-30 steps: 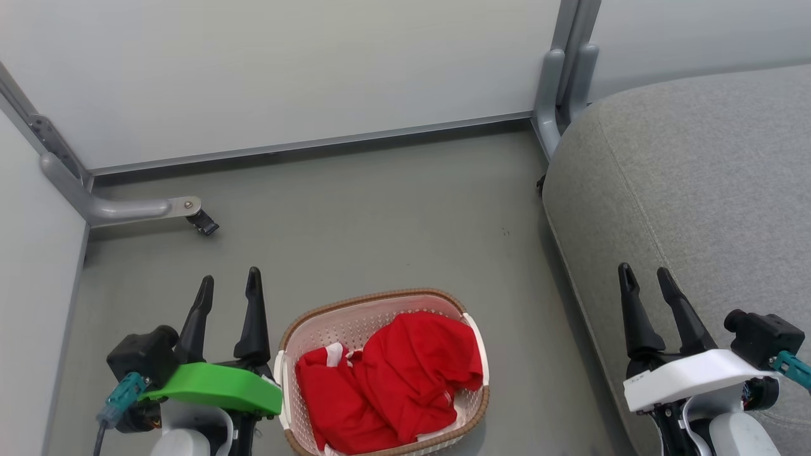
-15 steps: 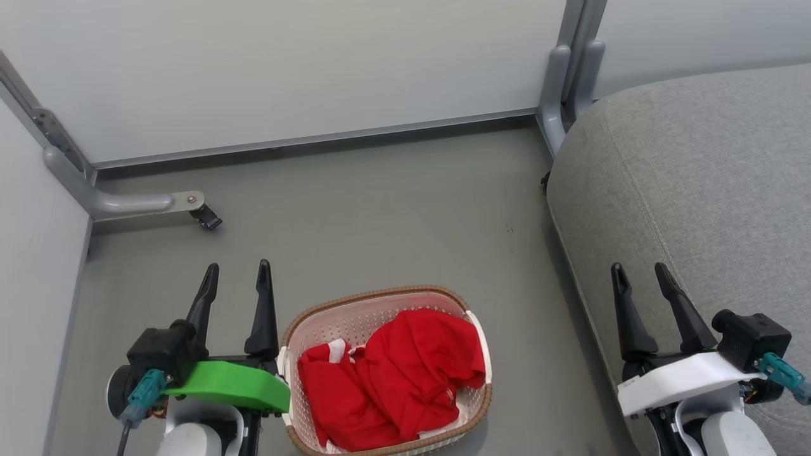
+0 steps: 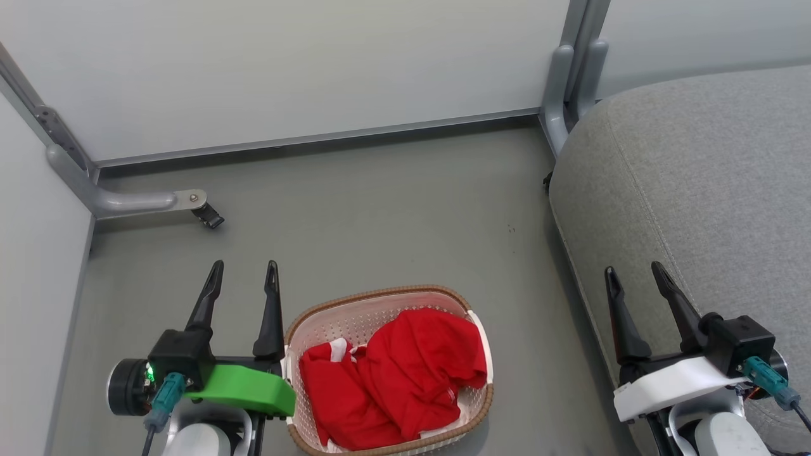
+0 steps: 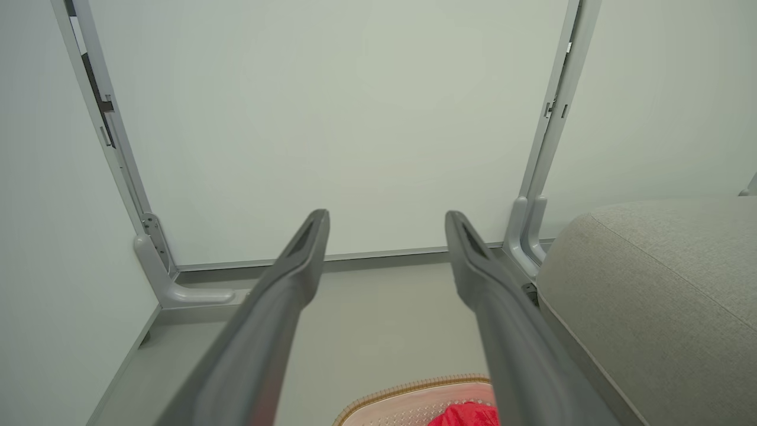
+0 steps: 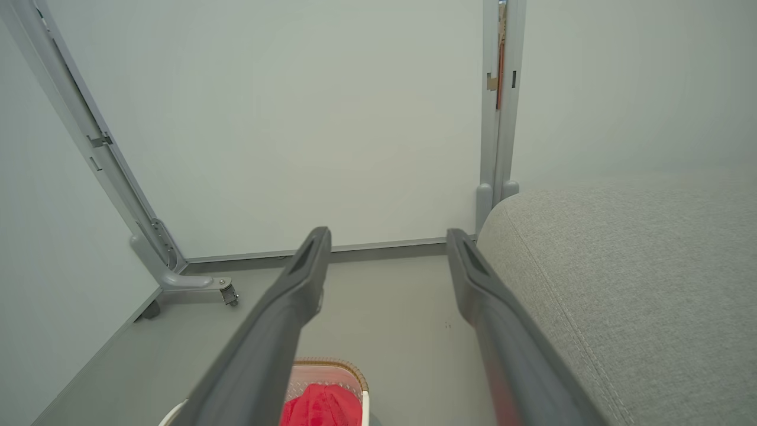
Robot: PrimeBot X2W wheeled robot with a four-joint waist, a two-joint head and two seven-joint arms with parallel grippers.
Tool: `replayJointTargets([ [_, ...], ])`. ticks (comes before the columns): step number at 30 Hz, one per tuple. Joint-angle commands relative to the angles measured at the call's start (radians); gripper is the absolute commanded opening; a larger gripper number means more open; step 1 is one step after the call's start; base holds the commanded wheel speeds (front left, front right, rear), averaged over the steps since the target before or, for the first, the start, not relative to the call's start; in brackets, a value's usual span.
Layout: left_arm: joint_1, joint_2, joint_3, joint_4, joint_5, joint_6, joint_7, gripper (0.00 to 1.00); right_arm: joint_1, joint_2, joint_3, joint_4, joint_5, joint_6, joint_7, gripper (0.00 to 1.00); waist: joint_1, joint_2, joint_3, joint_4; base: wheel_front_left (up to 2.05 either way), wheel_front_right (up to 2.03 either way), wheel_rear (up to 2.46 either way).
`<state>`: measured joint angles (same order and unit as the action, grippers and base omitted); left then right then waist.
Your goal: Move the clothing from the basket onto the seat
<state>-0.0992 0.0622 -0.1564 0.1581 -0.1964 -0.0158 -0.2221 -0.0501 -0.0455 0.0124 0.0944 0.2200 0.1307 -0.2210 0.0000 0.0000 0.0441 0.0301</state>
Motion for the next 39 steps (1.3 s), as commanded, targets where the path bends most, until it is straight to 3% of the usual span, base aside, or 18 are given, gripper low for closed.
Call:
replayJointTargets([
  [1,-0.017,0.005,-0.002,-0.002,0.021,0.007,-0.009,1.0,0.008,-0.006,0.002,-0.002,-0.023,0.0,-0.011,1.0,0.0,0.0,0.0,0.0,0.0,0.0,0.0],
  [21,-0.018,0.001,-0.019,0.009,0.161,0.015,-0.046,1.0,0.014,-0.007,0.011,-0.008,-0.167,0.0,-0.045,1.0,0.0,0.0,0.003,0.005,0.0,0.0,0.0],
  [39,-0.013,-0.005,0.0,0.024,0.139,-0.004,-0.043,1.0,0.008,-0.007,0.017,-0.005,-0.153,0.0,-0.046,1.0,0.0,0.0,0.009,-0.004,0.0,0.0,0.0],
])
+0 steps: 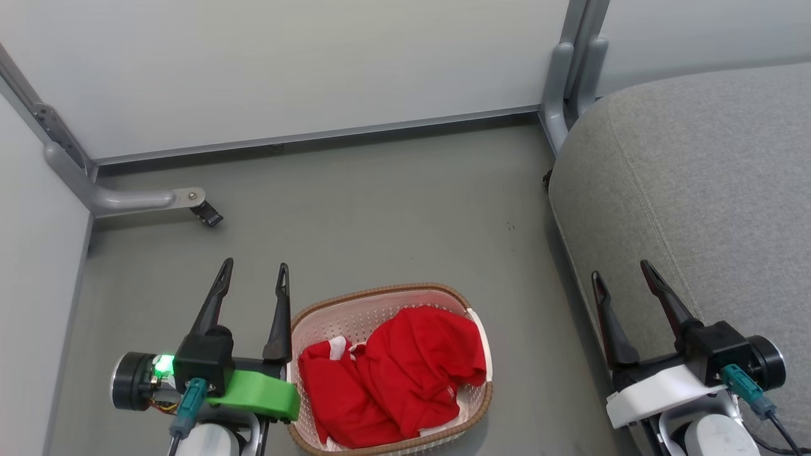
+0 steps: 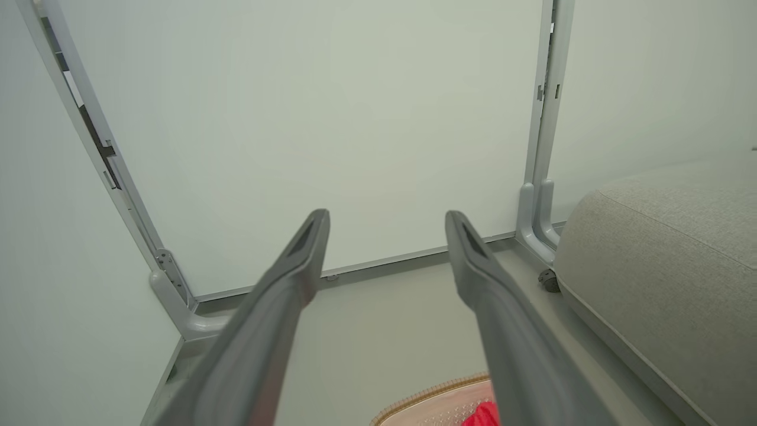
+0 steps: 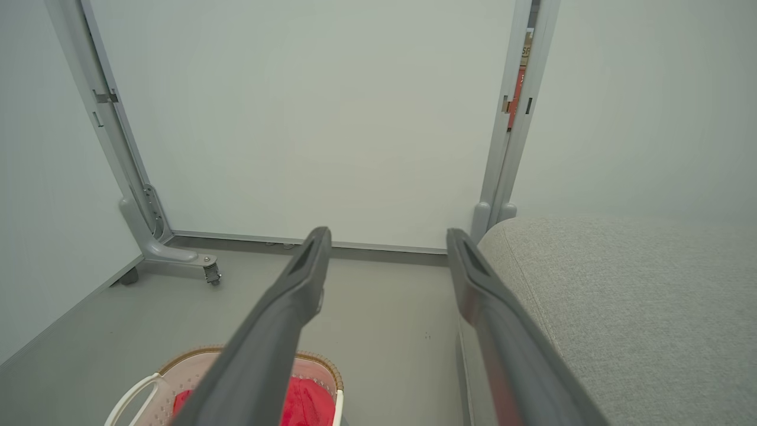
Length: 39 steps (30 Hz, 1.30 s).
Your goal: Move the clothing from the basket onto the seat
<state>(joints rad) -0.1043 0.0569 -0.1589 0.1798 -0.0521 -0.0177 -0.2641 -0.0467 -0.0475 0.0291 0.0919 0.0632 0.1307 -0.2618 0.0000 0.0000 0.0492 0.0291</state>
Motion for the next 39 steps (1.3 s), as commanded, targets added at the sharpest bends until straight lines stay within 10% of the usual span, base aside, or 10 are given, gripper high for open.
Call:
replayJointTargets([
  [1,-0.012,0.001,0.002,0.005,-0.005,-0.007,-0.001,1.0,0.001,-0.005,0.002,-0.004,0.004,0.0,-0.005,1.0,0.0,0.0,0.007,-0.006,0.0,0.0,0.0],
  [39,-0.534,0.195,-0.335,0.567,0.016,-0.113,-0.001,1.0,-0.272,-0.004,0.121,-0.122,0.036,0.0,-0.004,1.0,0.0,0.0,0.509,-0.286,0.0,0.0,0.0],
])
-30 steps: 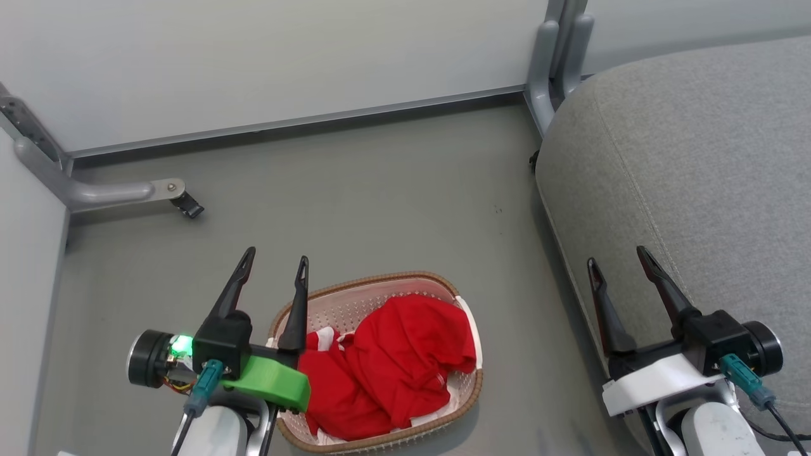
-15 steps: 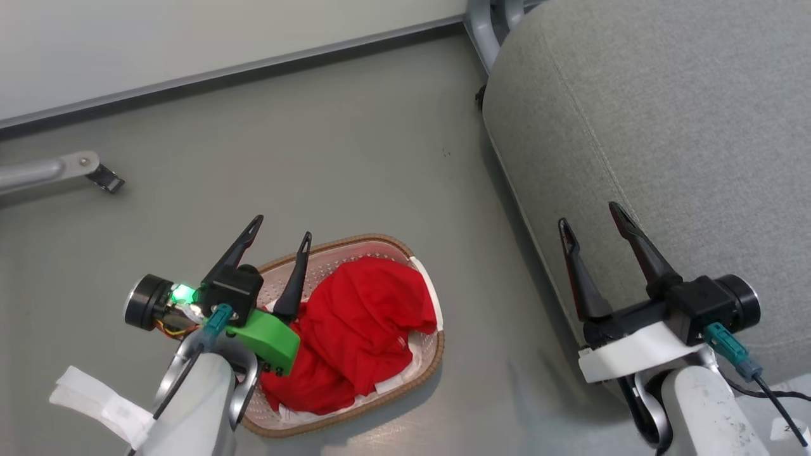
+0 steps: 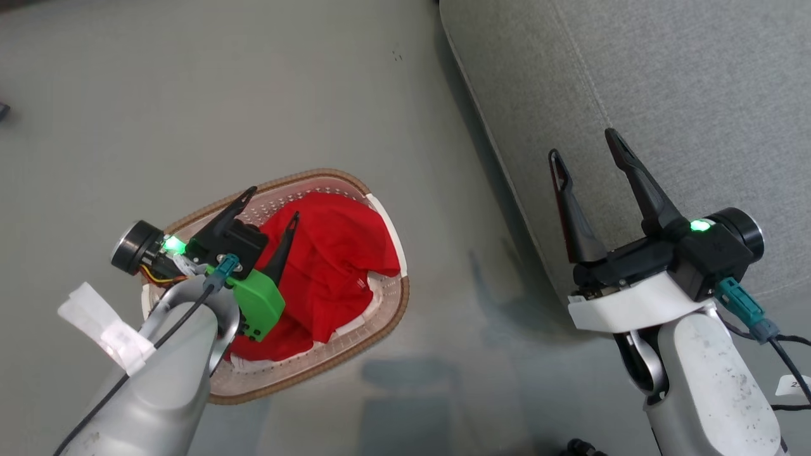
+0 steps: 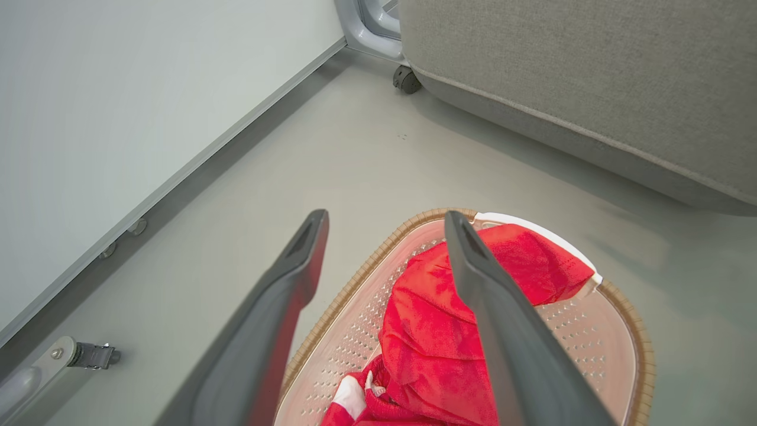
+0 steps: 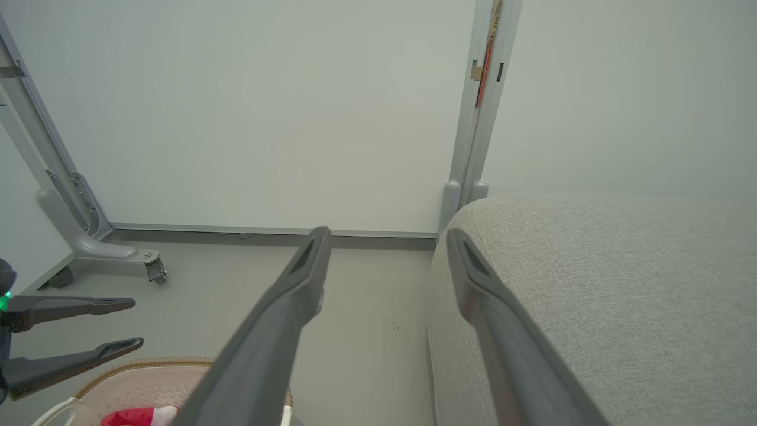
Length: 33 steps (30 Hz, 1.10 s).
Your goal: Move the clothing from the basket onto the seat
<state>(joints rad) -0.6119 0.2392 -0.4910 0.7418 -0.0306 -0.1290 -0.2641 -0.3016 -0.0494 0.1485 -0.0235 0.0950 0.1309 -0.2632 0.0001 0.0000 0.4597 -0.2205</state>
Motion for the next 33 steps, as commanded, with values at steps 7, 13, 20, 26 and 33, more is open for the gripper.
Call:
replayJointTargets([
  [7,-0.145,0.029,-0.126,0.126,-0.03,-0.002,-0.001,1.0,-0.069,-0.002,0.012,-0.031,-0.001,0.0,-0.002,1.0,-0.0001,0.0,0.198,-0.043,0.0,0.0,0.0],
  [13,-0.245,0.042,-0.22,0.229,-0.056,-0.002,0.0,1.0,-0.098,-0.002,0.014,-0.054,0.0,0.0,-0.002,1.0,-0.0001,0.0,0.289,-0.054,0.0,0.0,0.0],
  [20,-0.357,0.056,-0.353,0.35,-0.077,-0.002,0.005,1.0,-0.129,-0.002,0.02,-0.087,0.01,0.0,-0.002,1.0,-0.0001,0.0,0.393,-0.065,0.0,0.0,0.0],
  [26,-0.432,0.053,-0.457,0.423,-0.107,-0.002,0.015,1.0,-0.14,-0.002,0.007,-0.106,0.017,0.0,-0.002,1.0,-0.0001,0.0,0.463,-0.061,0.0,0.0,0.0],
  [33,-0.499,0.062,-0.587,0.486,-0.124,-0.002,0.071,1.0,-0.147,-0.002,0.005,-0.124,0.012,0.0,-0.002,1.0,-0.0001,0.0,0.526,-0.062,0.0,0.0,0.0],
])
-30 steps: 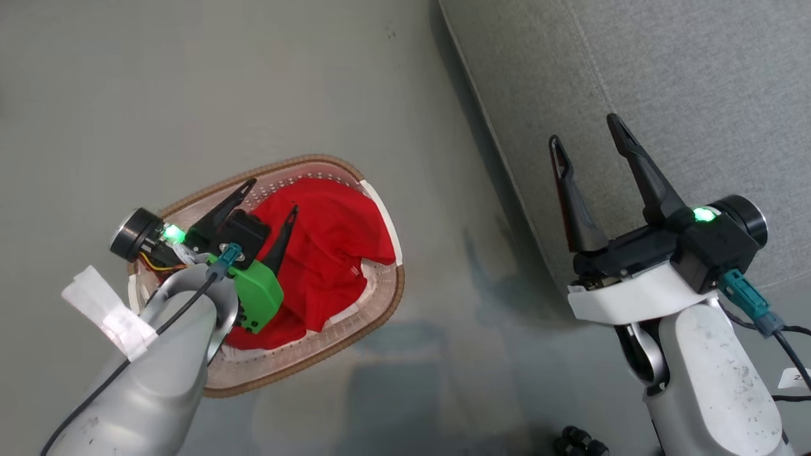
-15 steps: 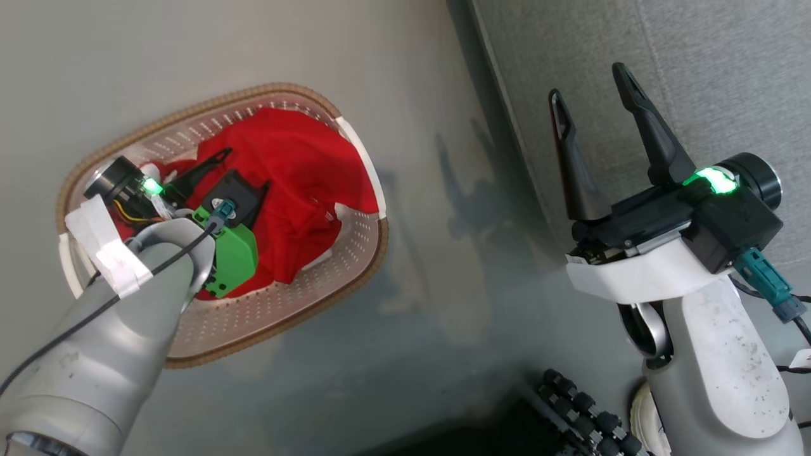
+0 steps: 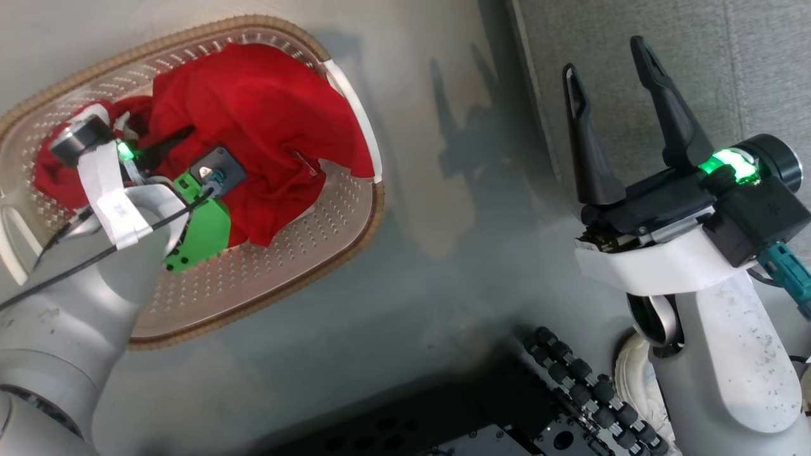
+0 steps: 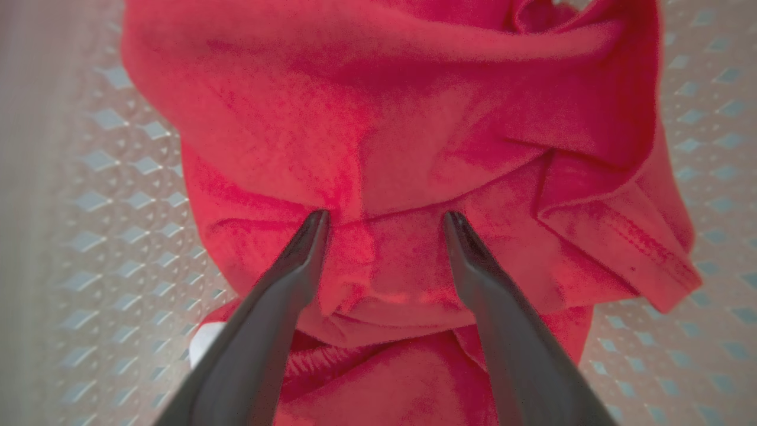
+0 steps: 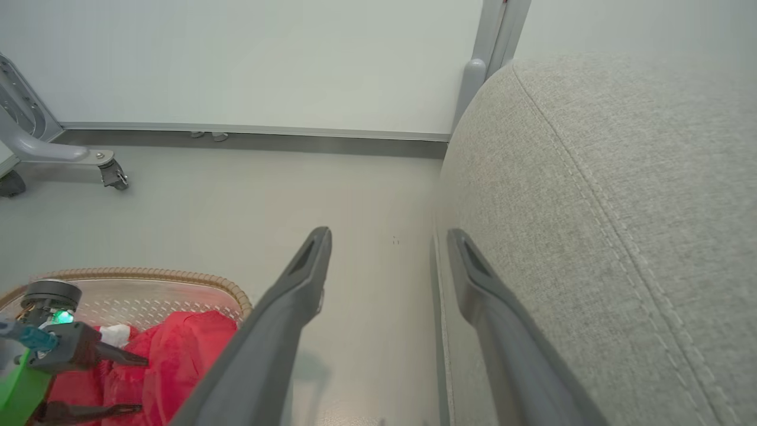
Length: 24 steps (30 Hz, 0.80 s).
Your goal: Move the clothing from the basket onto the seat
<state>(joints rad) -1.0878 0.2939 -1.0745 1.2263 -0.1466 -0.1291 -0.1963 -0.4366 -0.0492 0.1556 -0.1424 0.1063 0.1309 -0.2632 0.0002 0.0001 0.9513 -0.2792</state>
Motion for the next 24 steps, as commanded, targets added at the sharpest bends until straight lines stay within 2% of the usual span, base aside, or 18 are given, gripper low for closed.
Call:
replayJointTargets([
  [1,-0.025,0.008,-0.019,0.005,-0.008,-0.002,0.008,1.0,-0.012,-0.002,-0.003,-0.01,0.002,0.0,-0.002,1.0,-0.0002,-0.0001,0.041,-0.005,0.0,0.0,0.0],
  [8,-0.081,0.019,-0.131,0.032,-0.003,-0.002,0.066,1.0,-0.011,-0.002,-0.007,-0.054,0.007,0.0,-0.002,1.0,-0.0002,-0.0001,0.098,-0.015,0.0,0.0,0.0],
  [17,-0.093,0.005,-0.184,0.05,-0.017,-0.002,0.145,1.0,0.015,-0.002,-0.008,-0.103,-0.008,0.0,-0.002,1.0,-0.0002,-0.0001,0.122,-0.014,0.0,0.0,0.0],
  [18,-0.092,0.003,-0.187,0.051,-0.025,-0.002,0.154,0.63,0.016,-0.002,-0.007,-0.107,-0.01,0.0,-0.002,1.0,-0.0002,-0.0001,0.122,-0.014,0.0,0.0,0.0],
  [20,-0.094,-0.001,-0.192,0.052,-0.032,-0.002,0.161,0.0,0.017,-0.002,-0.005,-0.113,-0.01,0.0,-0.002,1.0,-0.0002,-0.0001,0.122,-0.015,0.0,0.0,0.0],
  [24,-0.102,-0.006,-0.2,0.052,-0.035,-0.002,0.166,0.0,0.009,-0.002,-0.005,-0.114,-0.009,0.0,-0.002,1.0,-0.0002,-0.0001,0.12,-0.016,0.0,0.0,0.0],
])
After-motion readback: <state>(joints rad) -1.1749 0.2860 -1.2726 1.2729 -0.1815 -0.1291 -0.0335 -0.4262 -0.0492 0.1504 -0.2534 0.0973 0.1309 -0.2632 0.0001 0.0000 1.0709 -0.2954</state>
